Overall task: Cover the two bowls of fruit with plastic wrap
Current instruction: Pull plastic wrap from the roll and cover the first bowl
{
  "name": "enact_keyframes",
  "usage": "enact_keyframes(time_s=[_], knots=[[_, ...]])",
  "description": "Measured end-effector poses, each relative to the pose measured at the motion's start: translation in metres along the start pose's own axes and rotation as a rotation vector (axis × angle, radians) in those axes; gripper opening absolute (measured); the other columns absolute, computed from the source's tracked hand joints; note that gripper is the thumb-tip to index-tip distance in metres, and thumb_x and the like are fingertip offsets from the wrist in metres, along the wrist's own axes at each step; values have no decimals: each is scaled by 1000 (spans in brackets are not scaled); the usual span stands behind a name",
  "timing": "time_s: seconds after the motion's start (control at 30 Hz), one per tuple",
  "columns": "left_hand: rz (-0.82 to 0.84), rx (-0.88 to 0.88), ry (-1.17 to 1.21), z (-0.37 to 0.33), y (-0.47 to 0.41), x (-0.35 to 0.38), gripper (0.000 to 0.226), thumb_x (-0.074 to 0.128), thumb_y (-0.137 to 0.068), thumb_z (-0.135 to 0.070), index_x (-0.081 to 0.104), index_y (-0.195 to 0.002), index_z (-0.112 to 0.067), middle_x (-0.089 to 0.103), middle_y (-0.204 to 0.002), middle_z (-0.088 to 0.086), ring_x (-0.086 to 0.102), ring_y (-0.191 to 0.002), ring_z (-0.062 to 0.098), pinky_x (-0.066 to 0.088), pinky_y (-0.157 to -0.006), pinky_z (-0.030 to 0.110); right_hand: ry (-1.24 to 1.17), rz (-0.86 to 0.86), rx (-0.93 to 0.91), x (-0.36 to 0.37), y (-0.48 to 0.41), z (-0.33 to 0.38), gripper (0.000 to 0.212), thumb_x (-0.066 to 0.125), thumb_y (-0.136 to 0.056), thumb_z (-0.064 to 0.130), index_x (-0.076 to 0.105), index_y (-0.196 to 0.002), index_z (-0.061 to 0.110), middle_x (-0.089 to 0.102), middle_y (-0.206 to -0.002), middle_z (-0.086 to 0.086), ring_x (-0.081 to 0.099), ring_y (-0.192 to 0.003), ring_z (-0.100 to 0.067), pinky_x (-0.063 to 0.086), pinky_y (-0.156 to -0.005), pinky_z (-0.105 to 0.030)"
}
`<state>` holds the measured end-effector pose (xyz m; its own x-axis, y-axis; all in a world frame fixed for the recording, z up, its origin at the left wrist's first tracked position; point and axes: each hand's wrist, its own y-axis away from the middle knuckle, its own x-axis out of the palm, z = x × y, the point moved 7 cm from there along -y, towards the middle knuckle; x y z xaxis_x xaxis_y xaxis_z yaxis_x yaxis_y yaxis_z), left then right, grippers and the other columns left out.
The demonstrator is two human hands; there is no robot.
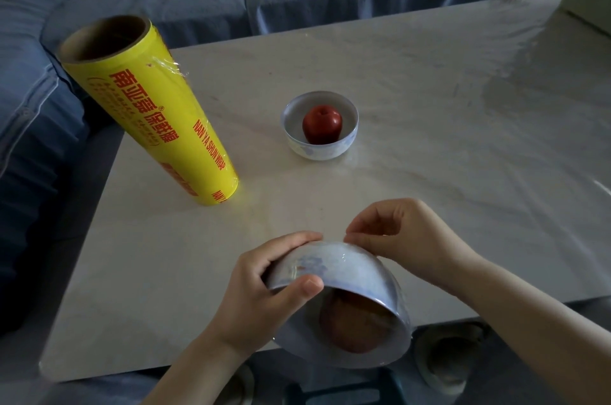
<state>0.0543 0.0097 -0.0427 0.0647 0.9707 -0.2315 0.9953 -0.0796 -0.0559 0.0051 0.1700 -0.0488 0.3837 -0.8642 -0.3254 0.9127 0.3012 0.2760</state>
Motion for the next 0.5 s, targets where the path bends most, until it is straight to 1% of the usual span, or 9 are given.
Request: enact_keyframes(time_s=[0.1, 0.17, 0.23, 0.3, 0.37, 0.4, 0.43, 0.47, 0.5], knots=[[12, 6, -20, 1, 0, 1, 62, 57, -58, -81, 64, -97, -33, 69, -99, -26, 65, -93, -2, 47, -72, 7, 151, 52, -86, 5, 3, 5, 10, 66, -82, 19, 74, -79, 23, 71, -74, 15, 65, -75, 1, 50, -68, -11], [13, -2, -30, 1, 0, 1, 63, 56, -57, -82, 65, -95, -33, 69, -99, -26, 65, -93, -3, 47, -72, 6, 147, 104, -74, 7, 5, 2, 16, 59, -88, 23, 75, -85, 22, 73, -81, 11, 65, -78, 1, 51, -73, -14], [-10, -11, -18, 1, -1, 0, 60, 56, -58, -81, 65, -93, -32, 69, -96, -28, 65, -91, -5, 46, -72, 6, 37, 192, -38, 9, 10, -3, 31, 51, -87, 44, 74, -91, 24, 74, -89, 2, 68, -85, -8, 53, -82, -25], [-54, -23, -21, 3, -2, -2, 51, 58, -61, -75, 65, -91, -34, 69, -92, -31, 64, -91, -6, 46, -72, 5, -134, 320, -48, 15, 17, -4, 57, 55, -71, 69, 70, -103, 26, 72, -103, 0, 67, -96, -15, 54, -87, -29], [-113, -56, -27, 7, -4, -3, 40, 57, -63, -67, 67, -84, -34, 70, -86, -30, 64, -87, -6, 46, -70, 5, -245, 363, -47, 19, 21, -8, 75, 67, -52, 75, 65, -111, 29, 69, -113, 3, 65, -105, -14, 53, -89, -30], [-145, -78, -11, 10, -5, -4, 36, 56, -64, -62, 68, -77, -31, 71, -79, -25, 64, -81, -4, 45, -68, 6, -295, 369, -41, 20, 22, -11, 79, 71, -48, 73, 63, -114, 30, 68, -115, 4, 63, -107, -15, 53, -89, -30], [-171, -98, 17, 12, -7, -5, 42, 55, -66, -59, 68, -67, -19, 70, -71, -13, 62, -71, 0, 45, -65, 11, -356, 371, -37, 21, 22, -13, 78, 74, -48, 69, 63, -115, 30, 68, -115, 4, 63, -108, -15, 53, -88, -30], [-199, -124, 52, 14, -8, -5, 57, 54, -68, -59, 63, -63, -3, 65, -66, 3, 57, -66, 9, 43, -63, 19, -430, 368, -41, 22, 23, -14, 74, 76, -50, 65, 64, -113, 30, 68, -113, 3, 64, -106, -16, 53, -85, -28], [-216, -162, 97, 14, -6, -2, 70, 53, -69, -62, 56, -69, 8, 60, -67, 15, 53, -66, 18, 42, -63, 29, -508, 353, -42, 22, 24, -14, 69, 78, -51, 62, 66, -110, 29, 70, -109, 1, 65, -102, -16, 53, -81, -26]])
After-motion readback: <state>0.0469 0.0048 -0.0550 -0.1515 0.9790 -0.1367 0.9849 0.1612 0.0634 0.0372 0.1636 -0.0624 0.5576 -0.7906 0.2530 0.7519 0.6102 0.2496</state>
